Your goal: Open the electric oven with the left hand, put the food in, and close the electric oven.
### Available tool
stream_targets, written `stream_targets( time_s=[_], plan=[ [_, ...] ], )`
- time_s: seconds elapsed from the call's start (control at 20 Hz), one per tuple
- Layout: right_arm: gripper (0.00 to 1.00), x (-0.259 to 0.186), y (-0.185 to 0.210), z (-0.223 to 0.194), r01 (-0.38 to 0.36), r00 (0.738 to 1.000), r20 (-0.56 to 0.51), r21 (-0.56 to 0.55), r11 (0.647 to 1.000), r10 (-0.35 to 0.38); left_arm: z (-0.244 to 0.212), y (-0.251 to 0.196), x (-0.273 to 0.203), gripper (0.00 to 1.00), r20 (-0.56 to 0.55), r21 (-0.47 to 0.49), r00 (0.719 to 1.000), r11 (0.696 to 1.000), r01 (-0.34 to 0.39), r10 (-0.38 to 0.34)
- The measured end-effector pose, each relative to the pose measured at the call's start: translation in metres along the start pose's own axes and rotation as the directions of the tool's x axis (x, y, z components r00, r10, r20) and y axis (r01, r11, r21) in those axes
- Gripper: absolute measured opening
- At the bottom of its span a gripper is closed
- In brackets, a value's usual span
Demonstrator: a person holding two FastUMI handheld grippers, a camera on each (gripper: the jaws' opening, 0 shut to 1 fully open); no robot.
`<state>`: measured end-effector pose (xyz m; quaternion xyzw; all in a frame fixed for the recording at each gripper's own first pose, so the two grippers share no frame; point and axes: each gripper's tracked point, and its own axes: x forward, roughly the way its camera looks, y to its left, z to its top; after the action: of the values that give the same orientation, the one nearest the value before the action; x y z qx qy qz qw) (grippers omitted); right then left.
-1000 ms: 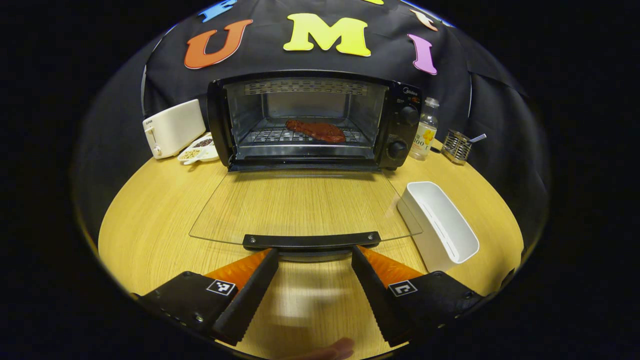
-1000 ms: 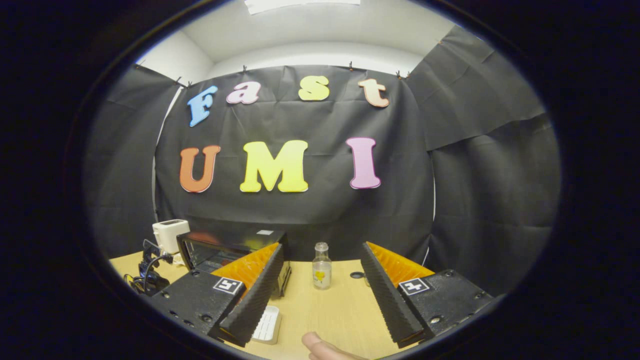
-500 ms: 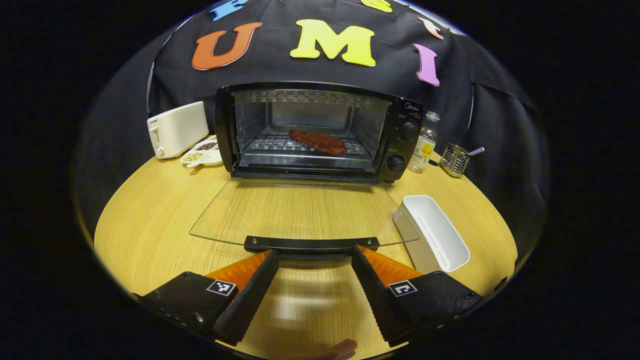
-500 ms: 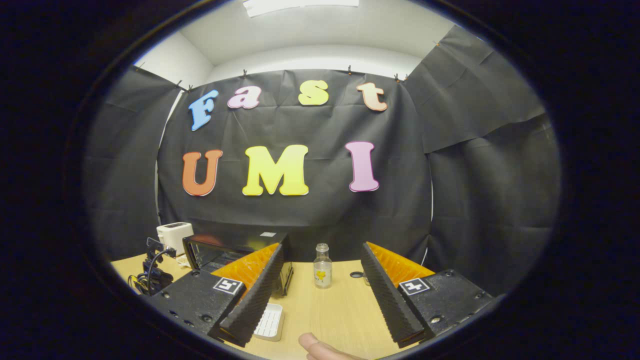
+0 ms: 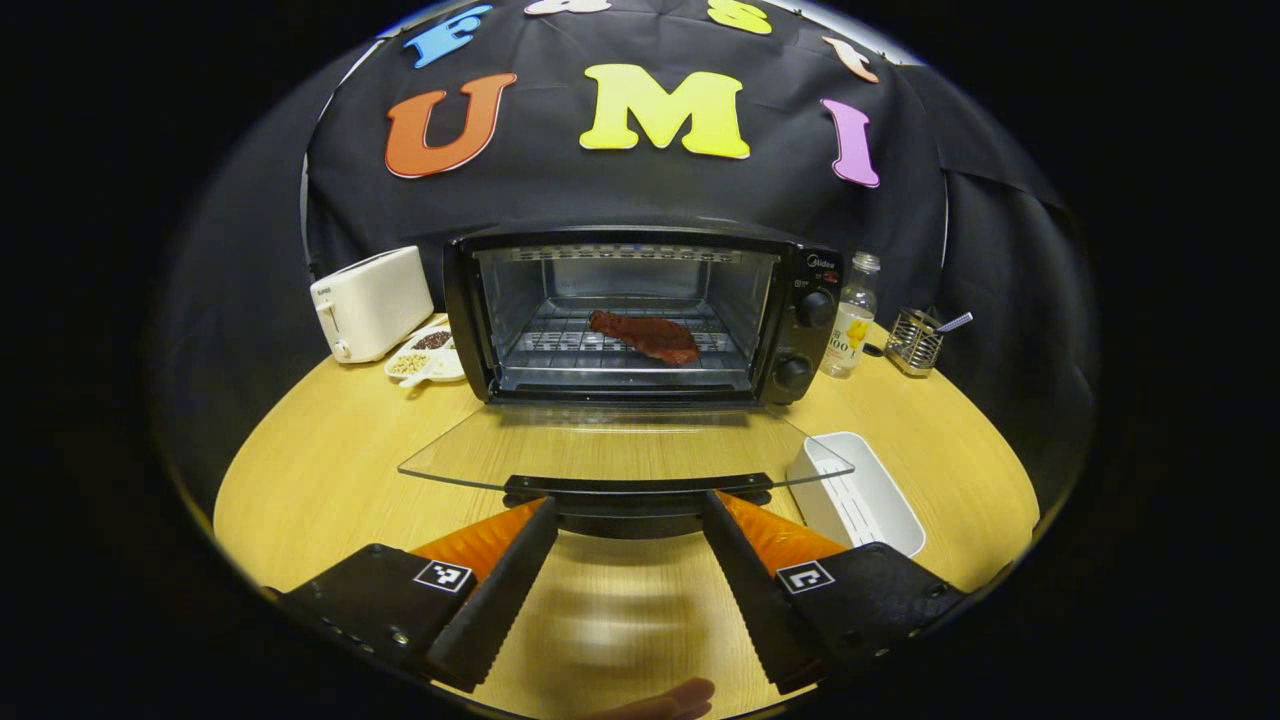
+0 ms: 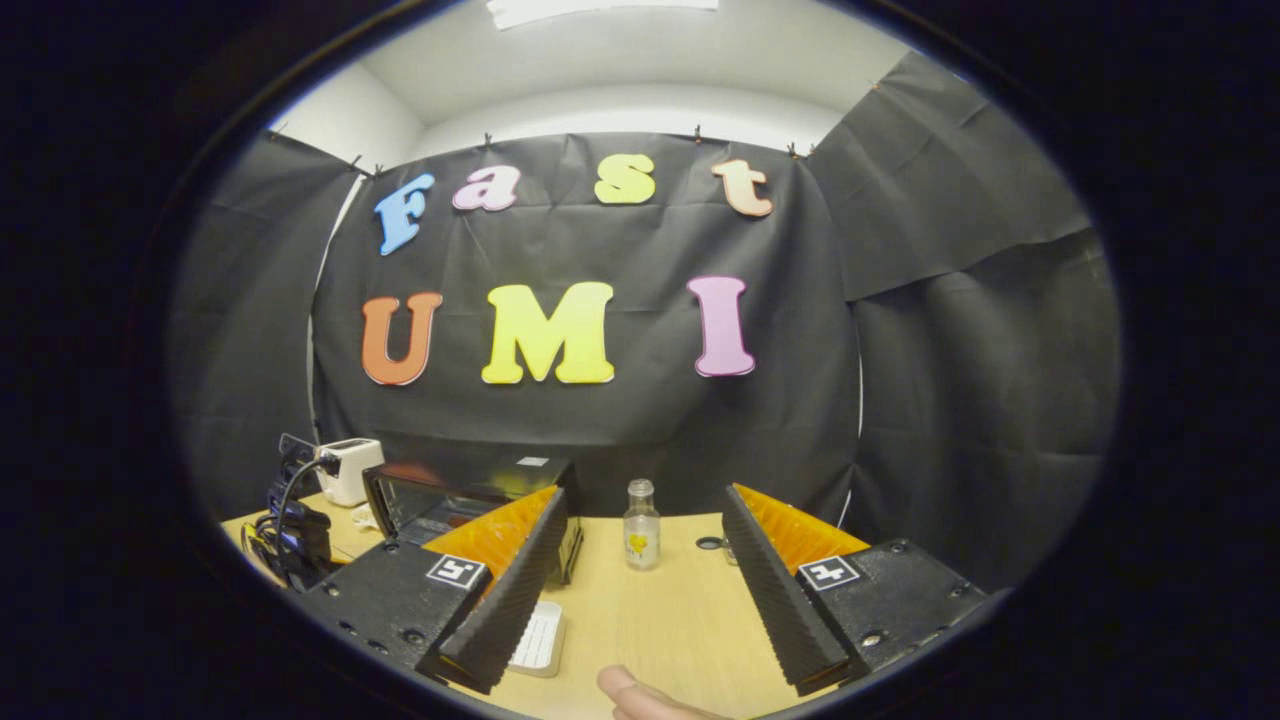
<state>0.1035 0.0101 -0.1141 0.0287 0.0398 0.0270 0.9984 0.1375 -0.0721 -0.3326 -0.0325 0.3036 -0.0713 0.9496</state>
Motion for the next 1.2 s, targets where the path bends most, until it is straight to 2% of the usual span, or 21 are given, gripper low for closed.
stream_targets(
  time_s=[0.55, 0.95, 1.2],
  plan=[
    [0.99, -0.013, -0.010, 0.006, 0.039, 0.999, -0.004, -0.055, 0.998, -0.039, 0.058, 0.005, -0.003, 0.96, 0.111, 0.065, 0.994, 0.998, 0.011, -0.018],
    [0.99, -0.047, -0.019, 0.016, 0.060, 0.998, 0.020, -0.071, 0.996, -0.059, 0.125, 0.007, 0.015, 0.98, 0.257, 0.117, 0.965, 0.993, 0.020, -0.050],
    [0.99, -0.072, -0.021, 0.020, 0.059, 0.998, 0.021, -0.069, 0.996, -0.058, 0.148, 0.012, 0.011, 0.97, 0.323, 0.159, 0.946, 0.986, -0.050, -0.004]
  ],
)
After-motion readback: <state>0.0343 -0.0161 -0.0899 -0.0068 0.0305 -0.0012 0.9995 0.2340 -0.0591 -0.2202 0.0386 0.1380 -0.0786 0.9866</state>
